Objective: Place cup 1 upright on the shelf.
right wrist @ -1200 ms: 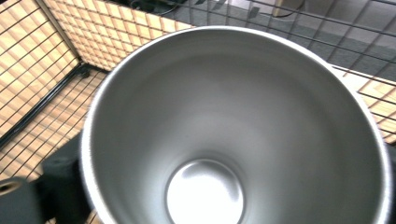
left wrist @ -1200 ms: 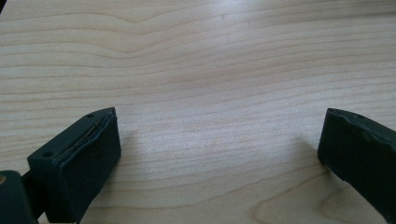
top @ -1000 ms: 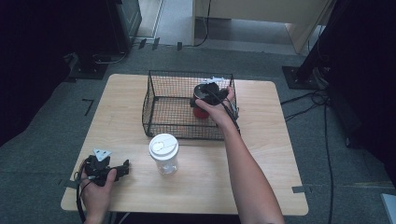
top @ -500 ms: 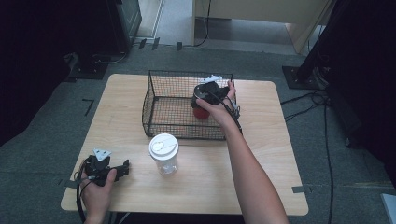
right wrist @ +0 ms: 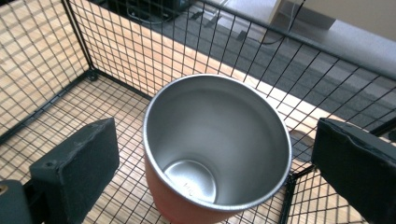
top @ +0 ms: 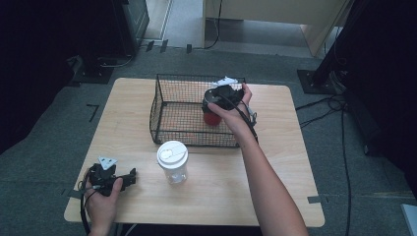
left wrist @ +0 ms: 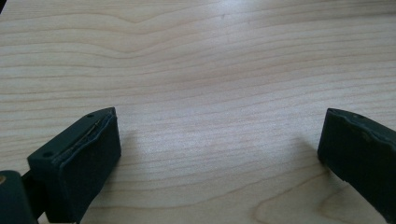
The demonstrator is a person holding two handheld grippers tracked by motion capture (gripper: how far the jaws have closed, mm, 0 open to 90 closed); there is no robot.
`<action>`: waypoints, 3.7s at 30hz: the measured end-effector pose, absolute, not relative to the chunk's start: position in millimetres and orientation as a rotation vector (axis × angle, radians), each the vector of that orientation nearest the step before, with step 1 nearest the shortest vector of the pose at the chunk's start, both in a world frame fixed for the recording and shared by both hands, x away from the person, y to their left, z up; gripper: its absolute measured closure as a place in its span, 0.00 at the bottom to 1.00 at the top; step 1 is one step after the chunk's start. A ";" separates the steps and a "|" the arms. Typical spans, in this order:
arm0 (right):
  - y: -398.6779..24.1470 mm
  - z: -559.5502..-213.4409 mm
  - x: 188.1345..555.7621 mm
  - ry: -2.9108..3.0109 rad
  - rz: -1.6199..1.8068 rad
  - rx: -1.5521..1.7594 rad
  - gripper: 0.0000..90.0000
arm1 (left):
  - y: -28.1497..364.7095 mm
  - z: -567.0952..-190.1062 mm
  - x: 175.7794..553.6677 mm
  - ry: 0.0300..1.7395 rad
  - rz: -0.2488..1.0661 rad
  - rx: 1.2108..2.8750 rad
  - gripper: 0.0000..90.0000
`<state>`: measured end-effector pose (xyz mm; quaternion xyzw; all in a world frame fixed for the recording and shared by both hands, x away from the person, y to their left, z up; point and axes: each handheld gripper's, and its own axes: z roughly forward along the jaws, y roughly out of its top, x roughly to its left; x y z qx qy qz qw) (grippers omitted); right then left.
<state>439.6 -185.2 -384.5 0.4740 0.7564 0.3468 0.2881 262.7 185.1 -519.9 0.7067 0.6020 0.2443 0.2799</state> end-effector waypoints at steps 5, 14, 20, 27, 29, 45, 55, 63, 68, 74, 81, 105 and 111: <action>-190.5 -376.3 427.0 2.000 0.960 1.265 0.01 | 185.1 -519.9 262.7 1.615 0.655 1.896 0.00; -204.5 -373.2 399.0 1.992 1.015 1.240 0.01 | 185.1 -519.9 262.7 1.615 0.655 1.896 0.00; -218.5 -376.8 382.3 1.987 1.037 1.236 0.00 | 185.1 -519.8 262.7 1.615 0.655 1.897 0.00; -234.9 -382.0 362.2 1.958 1.063 1.239 0.00 | 185.1 -519.8 262.7 1.615 0.656 1.896 0.00; -239.6 -384.6 356.6 1.952 1.068 1.240 0.00 | 185.1 -519.8 262.7 1.615 0.656 1.897 0.00; -282.7 -400.2 311.3 1.878 1.070 1.274 0.00 | 184.3 -519.8 263.1 1.612 0.656 1.899 0.00; -309.6 -417.9 289.6 1.829 1.074 1.341 0.00 | 184.2 -519.9 263.1 1.613 0.655 1.897 0.00; -328.5 -436.1 273.7 1.812 1.052 1.397 0.00 | 184.3 -519.9 263.0 1.612 0.656 1.900 0.00; -342.5 -447.9 264.3 1.795 1.041 1.436 0.00 | 184.4 -519.8 263.0 1.612 0.655 1.901 0.00; -357.1 -463.5 254.2 1.779 1.020 1.490 0.00 | 184.4 -519.8 263.0 1.612 0.655 1.901 0.00; -370.8 -479.3 241.3 1.777 0.969 1.534 0.00 | 183.9 -519.8 263.1 1.615 0.656 1.899 0.00; -423.5 -525.9 201.2 1.786 0.824 1.703 0.00 | 183.9 -519.8 263.0 1.616 0.657 1.898 0.00; -421.7 -527.6 203.0 1.833 0.792 1.710 0.00 | 183.9 -519.8 263.0 1.616 0.657 1.899 0.00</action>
